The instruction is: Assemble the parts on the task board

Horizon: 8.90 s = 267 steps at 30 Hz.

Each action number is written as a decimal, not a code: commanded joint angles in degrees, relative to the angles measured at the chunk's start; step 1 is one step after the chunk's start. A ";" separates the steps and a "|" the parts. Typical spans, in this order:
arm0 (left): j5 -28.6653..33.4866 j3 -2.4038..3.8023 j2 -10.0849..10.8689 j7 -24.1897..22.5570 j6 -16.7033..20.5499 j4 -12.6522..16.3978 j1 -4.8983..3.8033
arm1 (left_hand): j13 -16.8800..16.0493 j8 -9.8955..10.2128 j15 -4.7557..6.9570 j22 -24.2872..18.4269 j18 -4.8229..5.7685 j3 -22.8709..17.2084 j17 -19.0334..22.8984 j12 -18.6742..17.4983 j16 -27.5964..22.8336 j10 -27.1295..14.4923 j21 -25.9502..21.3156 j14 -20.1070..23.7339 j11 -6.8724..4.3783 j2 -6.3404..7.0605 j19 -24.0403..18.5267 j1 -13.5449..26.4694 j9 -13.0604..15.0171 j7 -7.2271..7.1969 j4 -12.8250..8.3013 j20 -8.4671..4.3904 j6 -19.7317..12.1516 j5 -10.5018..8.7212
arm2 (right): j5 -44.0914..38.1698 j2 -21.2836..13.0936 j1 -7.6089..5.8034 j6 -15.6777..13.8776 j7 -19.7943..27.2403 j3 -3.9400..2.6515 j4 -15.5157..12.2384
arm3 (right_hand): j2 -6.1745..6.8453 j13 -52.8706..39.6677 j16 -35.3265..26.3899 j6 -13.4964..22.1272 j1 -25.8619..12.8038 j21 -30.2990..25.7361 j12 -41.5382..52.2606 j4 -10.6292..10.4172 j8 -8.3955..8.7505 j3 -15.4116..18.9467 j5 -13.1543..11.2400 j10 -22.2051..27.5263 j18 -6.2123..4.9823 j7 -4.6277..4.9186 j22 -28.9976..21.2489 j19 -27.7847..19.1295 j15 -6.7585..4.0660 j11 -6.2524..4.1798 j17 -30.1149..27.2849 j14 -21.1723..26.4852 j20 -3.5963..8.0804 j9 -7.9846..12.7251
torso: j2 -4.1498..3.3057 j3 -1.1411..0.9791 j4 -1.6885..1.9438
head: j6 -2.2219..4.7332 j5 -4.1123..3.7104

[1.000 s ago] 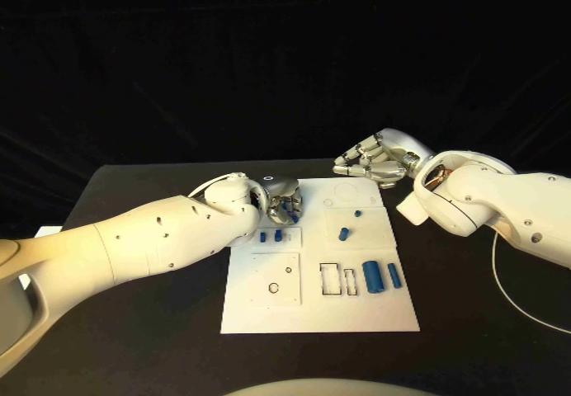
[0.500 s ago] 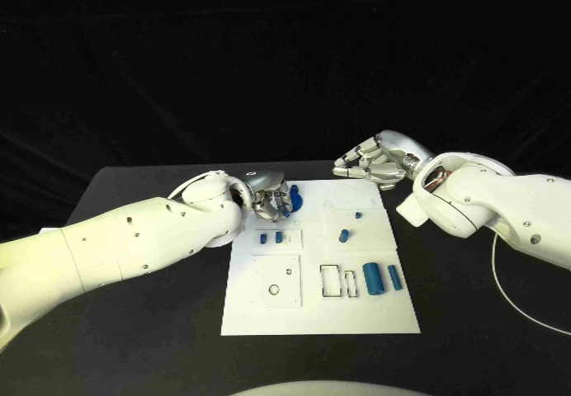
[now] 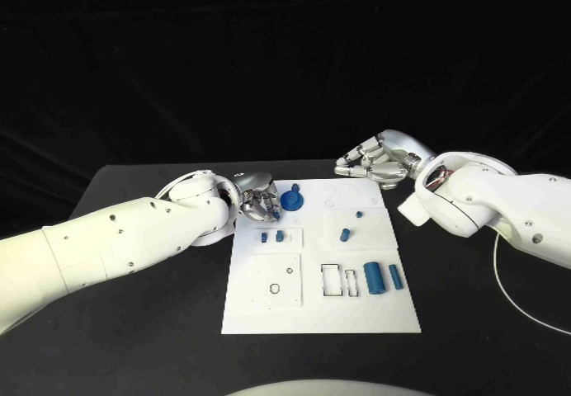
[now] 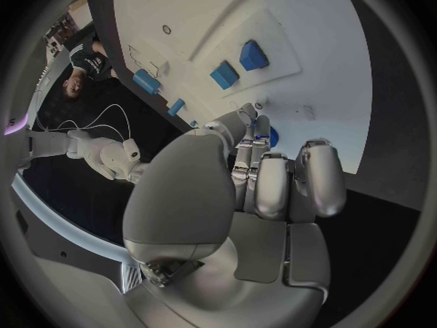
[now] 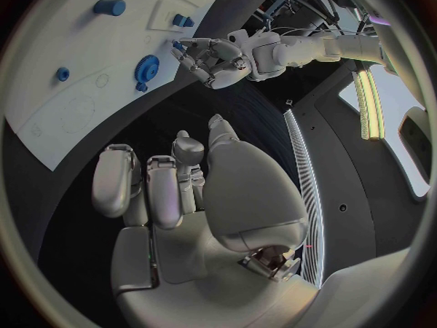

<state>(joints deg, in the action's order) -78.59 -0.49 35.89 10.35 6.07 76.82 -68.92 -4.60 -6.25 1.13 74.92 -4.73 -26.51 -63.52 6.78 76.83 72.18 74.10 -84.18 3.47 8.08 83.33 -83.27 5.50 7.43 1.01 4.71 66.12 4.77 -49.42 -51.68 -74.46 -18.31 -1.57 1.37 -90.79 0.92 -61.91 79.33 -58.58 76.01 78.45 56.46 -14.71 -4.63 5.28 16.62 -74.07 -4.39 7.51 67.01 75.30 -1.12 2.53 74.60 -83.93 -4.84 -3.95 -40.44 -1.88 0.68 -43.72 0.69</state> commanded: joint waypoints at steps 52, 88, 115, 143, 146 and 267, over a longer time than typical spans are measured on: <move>1.29 -0.15 -1.32 2.98 -5.36 -2.55 0.50 | 0.24 2.74 -1.19 3.76 0.65 -1.90 2.05 -2.97 -0.85 -1.72 -1.71 -0.26 1.53 1.58 -0.46 2.36 -1.54 1.92 -0.60 1.05 -4.38 -0.25 | -0.24 0.07 0.04 1.18 0.37 0.01 0.14 | -0.53 0.06 -0.36 -0.59 0.04 -0.42 0.17 0.04 0.19 0.48 0.33 0.35 -0.70 0.03 -0.12 -0.27 -0.36 0.13 -0.08 -2.93 -0.05 0.01 | 0.03 -0.01 -0.06 | -0.37 0.21; 82.11 -0.45 11.85 -35.10 12.30 10.30 3.99 | -0.78 -0.83 -1.64 -15.21 -5.11 -1.19 32.32 2.87 -19.42 -3.40 -33.71 12.76 1.66 -0.76 -15.23 5.88 -1.39 2.14 -0.33 1.80 -5.43 -0.20 | -55.70 0.78 2.15 16.07 -10.40 0.46 2.38 | 4.10 50.47 -12.74 -4.05 12.89 -7.97 -48.34 5.10 0.74 -13.71 -5.86 11.15 -2.57 -1.24 -10.36 -4.63 -1.11 0.66 -13.78 -1.28 0.70 0.11 | -0.03 0.07 -0.01 | 1.51 -2.29; 84.16 -0.46 13.27 -35.10 10.45 12.26 4.43 | -1.00 -0.88 -1.60 -16.57 -5.31 0.33 33.49 3.74 -19.91 -4.06 -35.71 13.17 1.64 -0.87 -15.43 5.84 -1.51 2.11 -0.37 1.72 -5.65 -0.13 | -56.33 3.88 4.18 18.22 -8.32 0.76 4.35 | 3.91 55.21 -13.37 -4.91 12.92 -8.49 -49.23 5.56 0.61 -17.87 -7.02 9.72 -2.58 -1.25 -10.72 -4.59 -1.47 0.54 -14.33 -1.40 1.29 0.01 | 0.01 0.04 -0.07 | 0.93 -2.01; 84.16 -0.46 13.53 -34.33 10.39 13.12 4.42 | -1.07 -0.84 -1.61 -16.82 -5.32 0.68 33.51 4.04 -19.82 -4.38 -36.04 13.15 1.68 -0.99 -15.31 5.46 -1.56 2.18 -0.63 1.70 -5.83 -0.10 | -56.80 5.11 5.71 14.23 -8.48 0.80 5.85 | 1.79 57.71 -11.41 -9.44 12.26 -5.45 -48.84 7.93 -0.70 -24.32 -11.12 3.68 -1.69 -1.08 -6.10 -1.72 -0.75 0.32 -12.65 -2.03 0.64 -0.75 | 0.03 -0.02 -0.11 | 0.17 -1.83; 84.16 -0.46 13.49 -34.24 10.37 13.07 4.42 | -1.07 -0.84 -1.61 -16.82 -5.32 0.68 33.51 4.04 -19.82 -4.38 -36.04 13.15 1.68 -0.99 -15.31 5.46 -1.56 2.18 -0.63 1.70 -5.83 -0.10 | -55.74 4.59 5.72 11.37 -8.55 0.75 4.97 | 1.78 57.97 -11.21 -9.54 11.84 -4.99 -49.24 8.47 -0.61 -25.74 -11.39 3.19 -1.60 -0.98 -5.49 -1.41 -0.60 0.40 -12.60 -2.03 0.46 -0.85 | 0.08 -0.02 -0.08 | 0.15 -1.89; 84.16 -0.47 13.14 -32.49 9.47 12.95 4.41 | -1.14 -0.74 -1.72 -17.62 -5.41 1.45 34.34 4.54 -20.14 -5.10 -37.22 13.48 1.86 -1.07 -15.36 5.12 -1.63 2.37 -0.94 1.74 -6.29 -0.09 | -52.70 3.15 9.35 6.19 -10.89 0.46 -10.03 | 7.50 58.13 -14.11 0.41 4.47 -9.80 -50.34 10.58 0.58 -22.17 -10.33 14.57 -3.12 1.30 -12.57 -5.86 2.04 3.40 -17.79 -0.26 -2.10 -0.07 | 0.08 0.08 -0.19 | -1.68 1.23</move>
<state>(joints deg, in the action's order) 5.38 -0.99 49.06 -21.93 16.56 89.75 -64.49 -5.68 -6.83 -0.86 57.35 -9.53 -25.46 -29.22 11.10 56.97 67.35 37.05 -70.98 5.41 7.32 68.07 -77.86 3.94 9.89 -0.02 6.66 60.15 4.59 -101.49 -47.70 -64.49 -10.34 -11.14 1.95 -100.17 8.08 -3.78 65.46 -57.93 80.32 68.78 5.89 -4.12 -3.96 -17.15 6.55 -59.65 -6.63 8.98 54.49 69.86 0.93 6.30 56.88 -84.12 -6.98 -3.98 -40.39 -1.81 0.53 -45.59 2.11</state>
